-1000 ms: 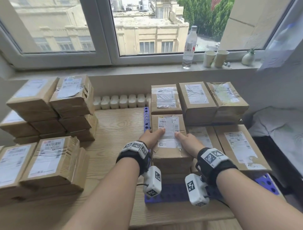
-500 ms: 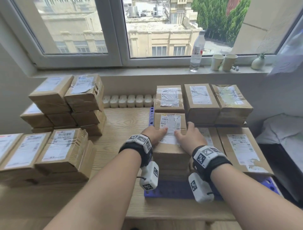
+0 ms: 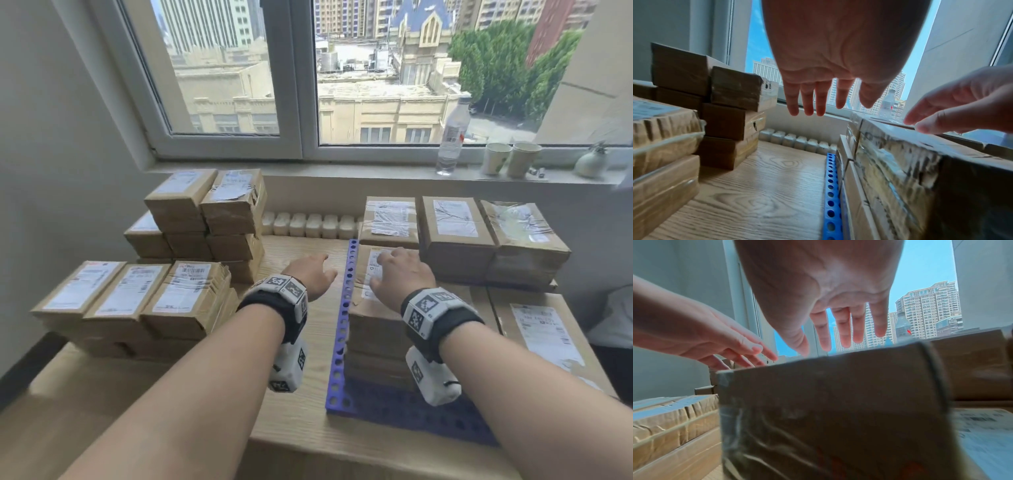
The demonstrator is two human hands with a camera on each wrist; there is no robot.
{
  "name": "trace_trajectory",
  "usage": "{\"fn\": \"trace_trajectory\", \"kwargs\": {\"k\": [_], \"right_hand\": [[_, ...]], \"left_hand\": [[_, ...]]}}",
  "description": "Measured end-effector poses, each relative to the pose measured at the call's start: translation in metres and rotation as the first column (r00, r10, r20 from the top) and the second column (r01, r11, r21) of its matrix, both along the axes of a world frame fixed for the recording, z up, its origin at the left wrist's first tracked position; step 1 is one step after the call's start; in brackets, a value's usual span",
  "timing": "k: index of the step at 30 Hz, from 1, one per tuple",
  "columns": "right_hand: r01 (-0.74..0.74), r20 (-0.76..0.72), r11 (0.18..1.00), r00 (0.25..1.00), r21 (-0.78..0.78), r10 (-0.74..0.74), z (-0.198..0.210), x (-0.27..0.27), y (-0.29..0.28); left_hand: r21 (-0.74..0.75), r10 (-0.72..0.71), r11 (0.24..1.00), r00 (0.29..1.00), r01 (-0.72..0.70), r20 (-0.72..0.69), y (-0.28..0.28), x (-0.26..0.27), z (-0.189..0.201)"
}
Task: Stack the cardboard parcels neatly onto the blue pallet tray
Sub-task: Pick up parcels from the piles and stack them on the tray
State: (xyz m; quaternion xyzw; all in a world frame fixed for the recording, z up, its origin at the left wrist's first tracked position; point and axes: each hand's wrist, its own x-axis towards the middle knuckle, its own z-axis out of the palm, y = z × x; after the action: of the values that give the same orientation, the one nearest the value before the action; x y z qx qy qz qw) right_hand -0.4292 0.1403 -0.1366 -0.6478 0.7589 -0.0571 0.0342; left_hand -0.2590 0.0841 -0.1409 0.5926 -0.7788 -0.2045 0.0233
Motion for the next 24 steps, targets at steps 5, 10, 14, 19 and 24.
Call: {"fn": "trace_trajectory", "kwargs": {"k": [5, 10, 14, 19, 24], "right_hand": [[-0.054, 0.032, 0.999, 0.998, 0.001, 0.054, 0.01, 0.043, -0.012], [-0.094, 0.036, 0.996, 0.995, 0.006, 0.094, 0.015, 0.101, -0.029], [-0.13, 0.037, 0.991, 0.991, 0.029, 0.129, 0.015, 0.158, -0.042], [-0.148, 0.033, 0.989, 0.989, 0.029, 0.147, 0.018, 0.229, -0.061], [-0.142, 0.043, 0.99, 0.989, 0.022, 0.141, 0.016, 0.298, -0.083]], "left_hand": [[-0.055, 0.041, 0.998, 0.999, -0.041, -0.009, -0.003, 0.043, 0.011], [-0.066, 0.074, 0.995, 0.997, -0.074, -0.006, -0.004, 0.095, 0.013], [-0.078, 0.077, 0.994, 0.995, -0.072, 0.061, -0.013, 0.148, 0.018], [-0.062, 0.122, 0.991, 0.992, -0.121, 0.025, -0.03, 0.221, 0.026], [-0.063, 0.159, 0.985, 0.987, -0.16, -0.03, -0.049, 0.293, 0.033]]}}
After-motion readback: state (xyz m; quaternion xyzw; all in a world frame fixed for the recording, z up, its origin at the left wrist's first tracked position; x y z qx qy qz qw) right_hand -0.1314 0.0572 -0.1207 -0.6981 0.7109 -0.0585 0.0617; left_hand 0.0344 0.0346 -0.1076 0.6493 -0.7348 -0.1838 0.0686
